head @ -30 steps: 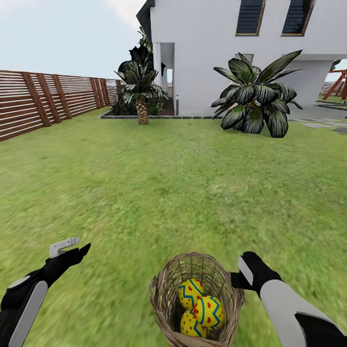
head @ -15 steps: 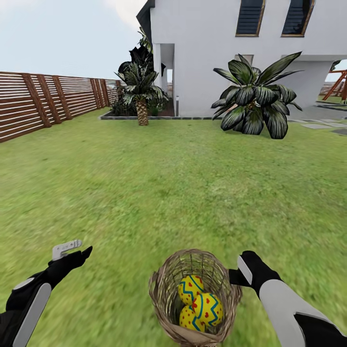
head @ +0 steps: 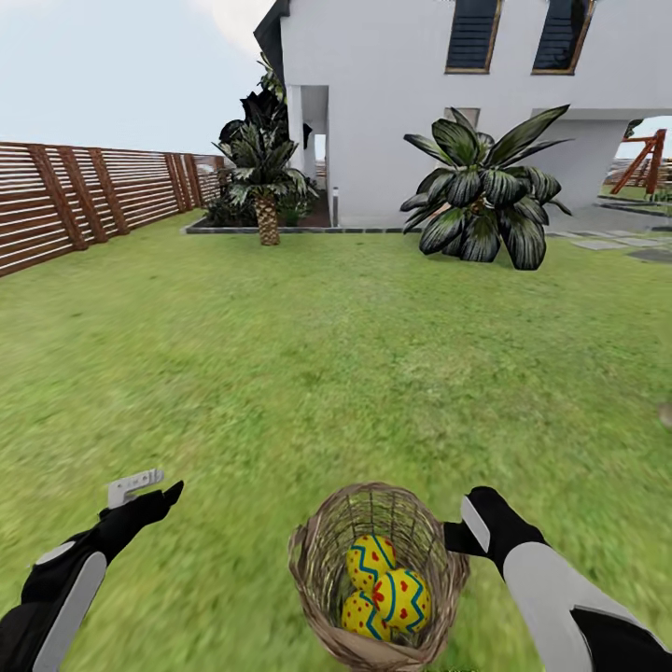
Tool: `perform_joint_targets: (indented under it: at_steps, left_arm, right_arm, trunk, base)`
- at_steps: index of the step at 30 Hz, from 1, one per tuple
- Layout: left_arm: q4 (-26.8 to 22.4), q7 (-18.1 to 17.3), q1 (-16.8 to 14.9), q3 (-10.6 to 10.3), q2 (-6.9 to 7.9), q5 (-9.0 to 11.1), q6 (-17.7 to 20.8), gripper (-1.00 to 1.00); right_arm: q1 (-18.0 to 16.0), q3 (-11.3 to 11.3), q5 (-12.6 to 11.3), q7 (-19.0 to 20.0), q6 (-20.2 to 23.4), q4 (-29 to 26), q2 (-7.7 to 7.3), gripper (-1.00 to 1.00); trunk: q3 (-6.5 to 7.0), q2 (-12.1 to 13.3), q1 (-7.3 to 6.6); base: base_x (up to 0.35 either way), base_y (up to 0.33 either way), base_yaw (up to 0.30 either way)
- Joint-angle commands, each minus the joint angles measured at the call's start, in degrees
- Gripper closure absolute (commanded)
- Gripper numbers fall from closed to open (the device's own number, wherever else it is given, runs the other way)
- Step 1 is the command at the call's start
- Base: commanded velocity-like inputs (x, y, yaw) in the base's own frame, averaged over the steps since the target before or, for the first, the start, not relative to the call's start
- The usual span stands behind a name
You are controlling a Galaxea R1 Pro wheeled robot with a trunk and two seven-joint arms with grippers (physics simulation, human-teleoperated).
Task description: Take the three Easter eggs out of the wicker basket on the lawn in the garden, then place them on the lawn next to a single tree (choose any tree) so that all three eggs are next to the same tree and none are left in the basket.
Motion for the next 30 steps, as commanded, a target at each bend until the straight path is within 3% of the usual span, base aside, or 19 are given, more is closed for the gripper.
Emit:
perform_joint_targets:
  at_steps: [1, 12, 17, 24, 30]
  left_arm:
    - [0.3, 0.1, 0.0, -0.3, 0.01, 0.5, -0.2, -1.00]
    - [1.5, 0.1, 0.0, -1.7, 0.01, 0.5, -0.8, -1.00]
    - [1.9, 0.1, 0.0, -2.0, 0.01, 0.5, -0.8, -1.00]
    - [2.0, 0.2, 0.0, -2.9, 0.01, 0.5, -0.8, -1.00]
    - [2.0, 0.2, 0.0, -3.1, 0.01, 0.5, -0.8, -1.00]
  right_arm:
    - [0.0, -0.4, -0.4, -0.2, 0.2, 0.0, 0.01, 1.00]
    - [0.3, -0.5, -0.4, -0.2, 0.2, -0.3, -0.03, 1.00]
    - [0.4, -0.4, -0.4, 0.0, 0.2, -4.2, -0.03, 1.00]
    - [0.5, -0.1, -0.4, 0.0, 0.2, -5.4, 0.12, 1.00]
    - [0.5, -0.2, -0.4, 2.1, 0.2, -5.4, 0.14, 1.00]
  trunk:
    - [0.13, 0.4, -0.23]
    - [2.11, 4.8, -2.65]
    - [3.01, 6.8, -3.75]
    - [4.26, 9.6, -5.28]
    - [5.34, 12.0, -6.60]
  base:
    - [0.000, 0.000, -0.269]
    - [0.000, 0.000, -0.287]
    - [0.000, 0.000, -0.291]
    - [0.000, 0.000, -0.291]
    - [0.000, 0.000, -0.291]
